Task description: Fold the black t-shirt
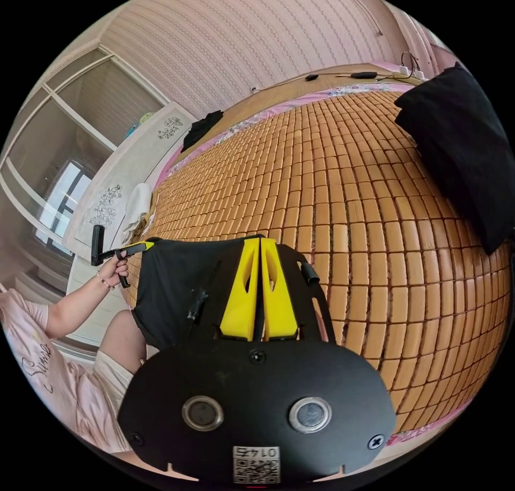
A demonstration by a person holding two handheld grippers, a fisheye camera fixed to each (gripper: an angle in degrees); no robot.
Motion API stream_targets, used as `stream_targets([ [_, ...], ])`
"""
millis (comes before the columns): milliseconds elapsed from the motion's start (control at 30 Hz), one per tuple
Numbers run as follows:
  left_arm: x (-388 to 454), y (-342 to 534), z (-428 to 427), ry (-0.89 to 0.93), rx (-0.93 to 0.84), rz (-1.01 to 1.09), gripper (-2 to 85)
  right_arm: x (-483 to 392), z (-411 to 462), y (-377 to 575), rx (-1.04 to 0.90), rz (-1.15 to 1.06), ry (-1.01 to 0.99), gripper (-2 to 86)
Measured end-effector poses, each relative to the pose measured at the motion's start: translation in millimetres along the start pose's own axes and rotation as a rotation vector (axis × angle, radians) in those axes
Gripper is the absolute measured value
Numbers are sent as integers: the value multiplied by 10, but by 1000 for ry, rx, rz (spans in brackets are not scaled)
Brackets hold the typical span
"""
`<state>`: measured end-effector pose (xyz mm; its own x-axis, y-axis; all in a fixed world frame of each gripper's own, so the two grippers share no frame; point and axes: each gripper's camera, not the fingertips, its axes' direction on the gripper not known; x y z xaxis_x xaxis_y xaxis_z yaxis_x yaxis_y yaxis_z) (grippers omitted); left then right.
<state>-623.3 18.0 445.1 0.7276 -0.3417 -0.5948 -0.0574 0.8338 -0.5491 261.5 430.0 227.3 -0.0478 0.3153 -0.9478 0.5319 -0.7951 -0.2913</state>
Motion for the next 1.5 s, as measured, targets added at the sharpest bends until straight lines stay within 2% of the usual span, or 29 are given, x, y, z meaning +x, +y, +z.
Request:
stream_targets([
  [200, 31, -391, 70, -59, 15, 36, -4, -73, 150, -389, -22, -97, 73, -2],
  [400, -175, -749, 36, -28, 105, -64, 13, -59, 178, -765, 51, -76, 89, 3],
  [567, -396, -805, 138, -53, 26, -123, 61, -18, 343, -760, -40, -4, 172, 23],
  [767, -384, -78, -346, -7, 19, -61, 67, -241, 179, 90, -108, -69, 162, 77],
  [900, -354, 635, -375, 42, -52, -140, 75, -316, 150, 680, -143, 29, 144, 100],
  [1000, -362, 937, -318, 144, -2, -258, 81, -337, 233, 840, -153, 75, 112, 98],
  [1167, -404, 991, -184, 183, 63, -383, 81, -221, 323, 795, -115, 187, 48, 42],
  [1300, -331, 892, -122, 141, -11, -337, 23, -258, 252, 737, -108, 177, 32, 25],
  [1500, -91, 973, -369, 146, 21, -216, -1, -312, -9, 713, -77, 129, 35, 12],
])
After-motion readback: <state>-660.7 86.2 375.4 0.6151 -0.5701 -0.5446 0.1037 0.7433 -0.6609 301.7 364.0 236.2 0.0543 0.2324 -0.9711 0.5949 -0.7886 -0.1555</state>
